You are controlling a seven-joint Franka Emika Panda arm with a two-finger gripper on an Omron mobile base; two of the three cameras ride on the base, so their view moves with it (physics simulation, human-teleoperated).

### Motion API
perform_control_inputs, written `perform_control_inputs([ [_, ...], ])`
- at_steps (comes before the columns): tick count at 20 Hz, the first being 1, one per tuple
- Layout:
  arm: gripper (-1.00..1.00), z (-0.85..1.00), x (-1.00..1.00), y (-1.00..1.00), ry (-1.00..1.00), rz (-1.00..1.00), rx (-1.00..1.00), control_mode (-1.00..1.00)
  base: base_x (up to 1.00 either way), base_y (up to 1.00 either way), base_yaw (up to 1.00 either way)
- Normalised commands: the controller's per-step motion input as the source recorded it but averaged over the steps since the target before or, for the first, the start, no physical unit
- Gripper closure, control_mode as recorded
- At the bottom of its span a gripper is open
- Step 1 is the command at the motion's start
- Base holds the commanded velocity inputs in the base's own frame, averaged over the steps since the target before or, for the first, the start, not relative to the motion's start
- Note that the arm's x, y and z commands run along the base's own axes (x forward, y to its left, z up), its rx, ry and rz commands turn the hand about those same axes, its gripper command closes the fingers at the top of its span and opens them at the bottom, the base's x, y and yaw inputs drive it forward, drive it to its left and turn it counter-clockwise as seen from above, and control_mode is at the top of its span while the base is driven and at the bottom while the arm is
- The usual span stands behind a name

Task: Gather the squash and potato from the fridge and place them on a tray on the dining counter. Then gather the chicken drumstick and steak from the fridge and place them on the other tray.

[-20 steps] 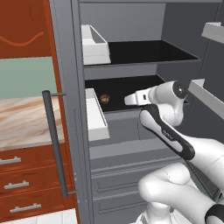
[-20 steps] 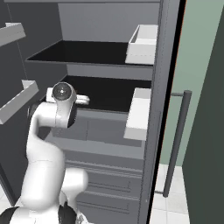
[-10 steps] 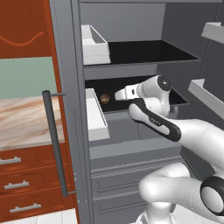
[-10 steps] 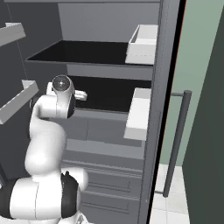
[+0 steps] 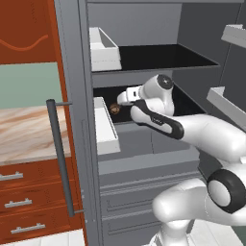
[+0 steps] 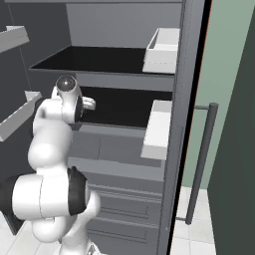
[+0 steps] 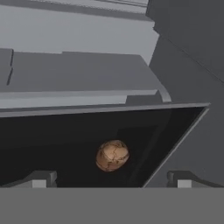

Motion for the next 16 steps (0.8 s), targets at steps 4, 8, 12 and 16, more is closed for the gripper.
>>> perform_control_inputs([
  [4, -1.0, -0.04, 0.35, 0.22, 0.08, -0.02, 0.0, -1.0, 0.0, 0.0, 0.0],
  [8, -1.0, -0.21, 0.22, 0.06, 0.01, -0.02, 0.01, -1.0, 0.0, 0.0, 0.0],
  [12, -1.0, -0.31, 0.08, 0.0, 0.0, -0.01, 0.04, -1.0, 0.0, 0.0, 0.0],
  [16, -1.0, -0.35, 0.0, 0.05, 0.0, -0.01, 0.03, -1.0, 0.0, 0.0, 0.0],
])
